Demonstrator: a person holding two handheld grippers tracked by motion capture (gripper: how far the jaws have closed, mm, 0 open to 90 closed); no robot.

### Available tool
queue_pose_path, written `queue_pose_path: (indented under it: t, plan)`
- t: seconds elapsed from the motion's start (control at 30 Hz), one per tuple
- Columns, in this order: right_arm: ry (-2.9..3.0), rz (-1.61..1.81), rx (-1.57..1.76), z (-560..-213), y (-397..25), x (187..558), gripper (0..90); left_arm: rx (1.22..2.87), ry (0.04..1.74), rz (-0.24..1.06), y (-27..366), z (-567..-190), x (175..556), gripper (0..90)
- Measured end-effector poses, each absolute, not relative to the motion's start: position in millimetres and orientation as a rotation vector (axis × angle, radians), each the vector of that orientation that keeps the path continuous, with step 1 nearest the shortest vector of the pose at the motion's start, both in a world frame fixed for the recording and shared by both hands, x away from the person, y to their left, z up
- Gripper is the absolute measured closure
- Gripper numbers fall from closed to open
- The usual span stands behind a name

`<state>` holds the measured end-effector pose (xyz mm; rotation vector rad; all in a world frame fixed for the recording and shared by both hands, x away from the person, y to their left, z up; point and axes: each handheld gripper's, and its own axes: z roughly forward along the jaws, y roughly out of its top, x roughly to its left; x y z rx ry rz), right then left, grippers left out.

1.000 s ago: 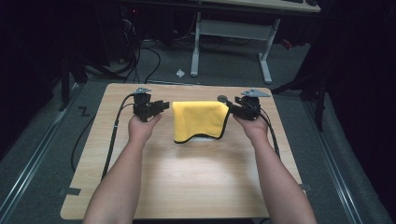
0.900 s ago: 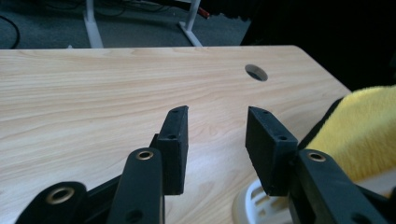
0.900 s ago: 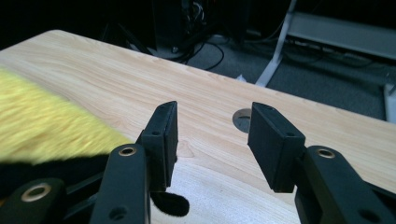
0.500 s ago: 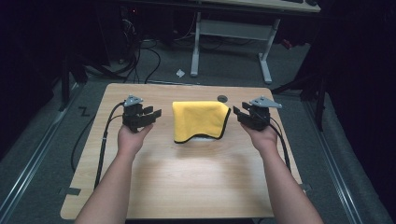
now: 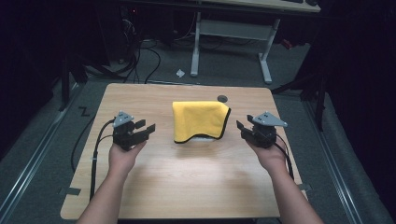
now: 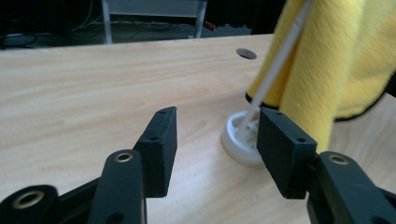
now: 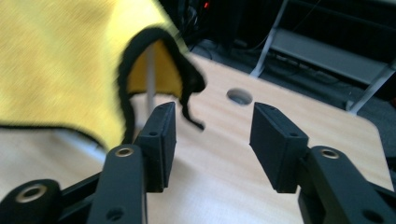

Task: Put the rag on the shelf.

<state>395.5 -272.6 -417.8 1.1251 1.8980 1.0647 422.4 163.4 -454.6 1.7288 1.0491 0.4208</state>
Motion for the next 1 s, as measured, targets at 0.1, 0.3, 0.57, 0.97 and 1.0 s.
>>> queue_pose_path:
  t: [0.1, 0.3, 0.57, 0.97, 1.0]
  plan:
    - [1.896, 1.071, 1.081, -422, -269, 381, 50.2, 1.736, 1.045, 0.416, 166, -463, 408, 48.0]
    - [1.933, 1.066, 1.069, -436, -261, 358, 48.1, 1.783, 1.034, 0.375, 163, -482, 380, 47.3]
    - [1.981, 1.061, 1.125, -478, -249, 325, 44.7, 1.958, 0.982, 0.329, 140, -523, 339, 45.5]
    - [2.044, 0.993, 1.161, -517, -247, 304, 44.2, 1.958, 0.909, 0.299, 129, -523, 317, 43.8]
    - [2.043, 0.998, 1.157, -517, -247, 304, 44.2, 1.958, 0.914, 0.307, 130, -524, 317, 43.8]
